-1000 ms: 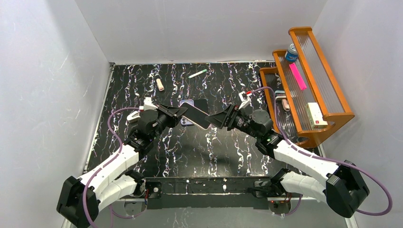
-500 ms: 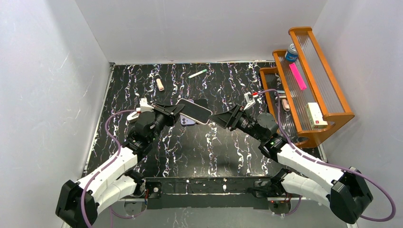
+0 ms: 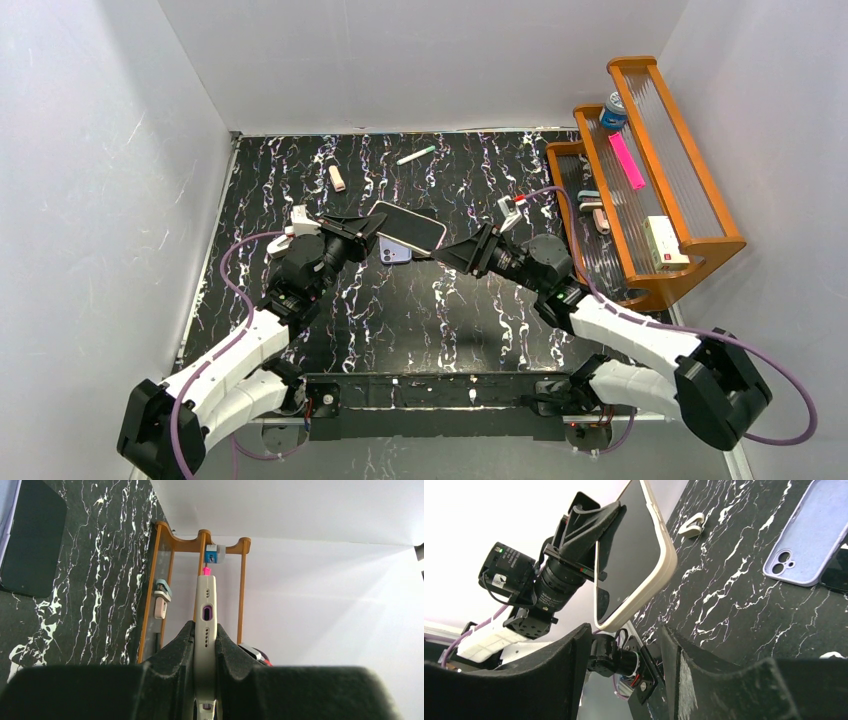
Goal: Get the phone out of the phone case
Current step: Remove the phone case from the phone.
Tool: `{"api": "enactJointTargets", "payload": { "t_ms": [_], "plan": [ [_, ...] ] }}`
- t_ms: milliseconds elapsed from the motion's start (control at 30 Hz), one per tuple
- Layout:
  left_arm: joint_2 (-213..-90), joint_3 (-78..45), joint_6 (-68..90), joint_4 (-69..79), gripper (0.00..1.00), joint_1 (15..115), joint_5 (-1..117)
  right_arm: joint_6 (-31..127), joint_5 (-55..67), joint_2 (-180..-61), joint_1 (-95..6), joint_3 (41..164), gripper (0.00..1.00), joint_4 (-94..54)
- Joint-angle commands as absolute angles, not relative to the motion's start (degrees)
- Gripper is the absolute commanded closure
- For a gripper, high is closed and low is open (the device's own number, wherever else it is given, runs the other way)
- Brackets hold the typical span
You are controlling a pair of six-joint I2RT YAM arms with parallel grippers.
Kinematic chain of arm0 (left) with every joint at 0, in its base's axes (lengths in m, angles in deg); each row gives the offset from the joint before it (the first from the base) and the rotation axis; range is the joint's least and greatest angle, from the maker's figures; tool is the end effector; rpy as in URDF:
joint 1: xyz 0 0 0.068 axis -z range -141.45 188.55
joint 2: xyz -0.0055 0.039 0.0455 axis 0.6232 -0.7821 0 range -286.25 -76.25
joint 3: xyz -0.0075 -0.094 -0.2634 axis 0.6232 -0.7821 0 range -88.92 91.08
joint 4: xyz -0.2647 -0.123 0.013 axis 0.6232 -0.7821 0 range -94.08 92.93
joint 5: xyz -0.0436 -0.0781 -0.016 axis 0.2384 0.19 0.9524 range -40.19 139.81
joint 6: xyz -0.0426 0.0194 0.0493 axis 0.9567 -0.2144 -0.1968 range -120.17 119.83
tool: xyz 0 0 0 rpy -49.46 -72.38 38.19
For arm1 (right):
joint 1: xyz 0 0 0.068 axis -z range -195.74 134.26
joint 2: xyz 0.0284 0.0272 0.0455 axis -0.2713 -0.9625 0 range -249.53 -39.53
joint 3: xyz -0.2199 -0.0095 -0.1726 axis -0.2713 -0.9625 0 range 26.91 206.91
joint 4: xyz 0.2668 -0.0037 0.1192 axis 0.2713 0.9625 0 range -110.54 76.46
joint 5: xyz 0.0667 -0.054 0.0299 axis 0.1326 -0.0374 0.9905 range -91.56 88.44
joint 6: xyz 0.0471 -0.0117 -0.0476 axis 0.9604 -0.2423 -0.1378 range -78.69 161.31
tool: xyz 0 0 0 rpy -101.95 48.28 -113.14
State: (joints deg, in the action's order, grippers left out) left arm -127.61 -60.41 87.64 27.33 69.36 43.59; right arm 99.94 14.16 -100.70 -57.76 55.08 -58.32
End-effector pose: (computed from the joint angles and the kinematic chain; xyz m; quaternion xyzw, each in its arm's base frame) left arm 0.2245 -0.1271 0.2763 -0.3665 0.5934 -0.5961 0.3978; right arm 0.1987 0.1990 0.2607 -0.0028 0.6782 0.6202 0.3942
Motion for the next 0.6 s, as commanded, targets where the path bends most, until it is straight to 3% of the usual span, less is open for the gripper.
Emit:
{"api": "enactJointTargets", "payload": {
  "t_ms": [0, 300, 567],
  "plan": [
    [-126.97, -58.37, 89.81, 33.33, 1.00, 69.05, 42.92, 101.06, 17.86, -103.15, -57.71, 57.57, 0.41, -68.49],
    [-126.88, -58.25, 91.46, 33.34, 1.00, 69.05, 43.24, 101.95, 19.82, -106.68, -57.65, 59.46, 0.51, -74.53],
    [-127.46, -57.06, 93.60, 30.60, 1.00, 69.05, 44.23, 97.50, 25.22, -108.50, -57.17, 60.51, 0.83, -76.96]
  ]
}}
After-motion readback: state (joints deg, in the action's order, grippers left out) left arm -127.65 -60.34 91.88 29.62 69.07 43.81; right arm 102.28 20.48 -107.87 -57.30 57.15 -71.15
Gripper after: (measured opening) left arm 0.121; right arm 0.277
